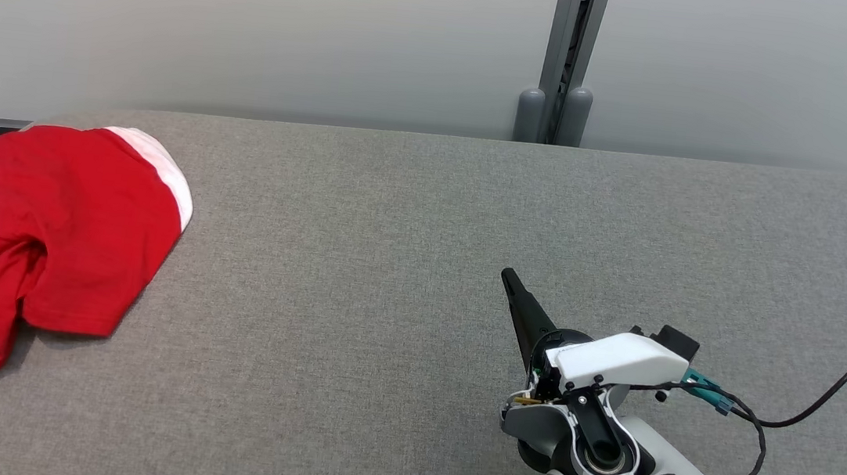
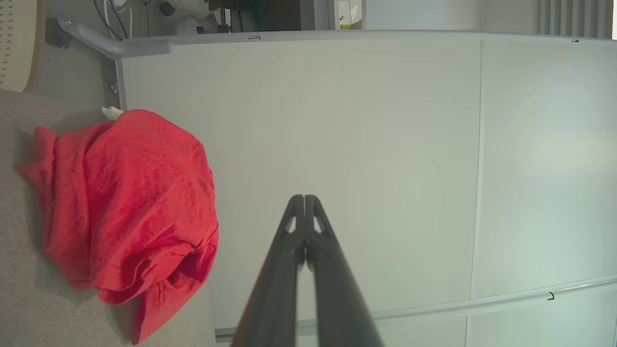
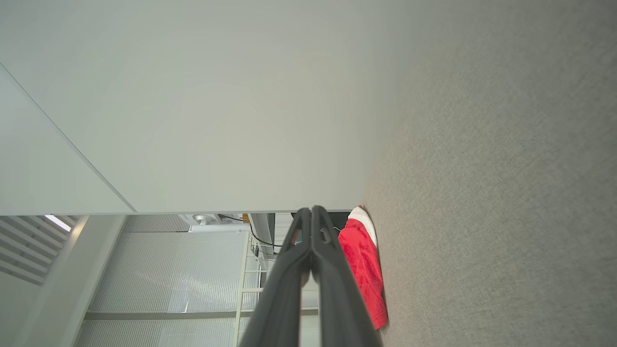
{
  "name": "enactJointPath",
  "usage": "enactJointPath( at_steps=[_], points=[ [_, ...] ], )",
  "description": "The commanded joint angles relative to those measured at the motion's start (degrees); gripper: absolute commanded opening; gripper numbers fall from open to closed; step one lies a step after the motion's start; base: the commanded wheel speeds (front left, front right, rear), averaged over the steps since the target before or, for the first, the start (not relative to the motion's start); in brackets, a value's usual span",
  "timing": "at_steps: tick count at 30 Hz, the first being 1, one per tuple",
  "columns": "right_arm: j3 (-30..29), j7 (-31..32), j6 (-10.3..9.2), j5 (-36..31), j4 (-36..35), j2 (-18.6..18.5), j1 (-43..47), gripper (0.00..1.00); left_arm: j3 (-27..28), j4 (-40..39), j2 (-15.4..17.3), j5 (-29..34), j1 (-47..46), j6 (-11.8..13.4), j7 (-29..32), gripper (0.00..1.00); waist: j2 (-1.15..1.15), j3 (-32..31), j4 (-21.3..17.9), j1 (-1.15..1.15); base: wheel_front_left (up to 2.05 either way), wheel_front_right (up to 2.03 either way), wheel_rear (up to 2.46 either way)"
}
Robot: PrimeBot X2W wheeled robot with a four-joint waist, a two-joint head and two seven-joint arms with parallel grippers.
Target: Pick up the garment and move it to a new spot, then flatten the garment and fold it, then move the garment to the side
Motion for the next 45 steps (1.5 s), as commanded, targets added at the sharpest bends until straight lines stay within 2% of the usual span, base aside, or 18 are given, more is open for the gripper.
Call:
enactJointPath(
  at_steps=[1, 33, 34, 38, 45],
  points=[
    [0.08, -0.21, 0.07, 0.38, 0.02, -0.57, -0.49, 0.0, 0.11, -0.13, 0.25, -0.19, -0.68, -0.16, 0.17, 0.0, 0.0, 0.0, 0.0, 0.0, 0.0, 0.0, 0.0],
    [0.08, -0.21, 0.07, 0.38, 0.02, -0.57, -0.49, 0.0, 0.09, -0.14, 0.25, -0.19, -0.68, -0.16, 0.17, 0.0, 0.0, 0.0, 0.0, 0.0, 0.0, 0.0, 0.0],
    [-0.03, 0.01, 0.0, -0.05, 0.05, 0.0, 0.13, 1.0, -0.05, 0.09, -0.17, 0.03, 0.05, 0.01, -0.06, 1.0, 0.0, 0.0, 0.0, 0.0, 0.0, 0.0, 0.0],
    [-0.25, 0.01, -0.05, -0.25, 0.19, -0.02, 1.68, 1.0, -0.58, 0.59, -1.63, 0.07, 0.6, 0.01, -0.47, 1.0, 0.0, 0.01, -0.01, 0.0, 0.0, 0.0, 0.0],
    [-3.39, 0.0, -0.04, -2.62, -2.93, -0.31, 3.86, 1.0, -6.55, -1.77, -2.62, 0.24, 1.15, 0.0, -5.59, 1.0, 0.0, -0.07, 0.02, 0.0, 0.0, 0.0, 0.0]
  ],
)
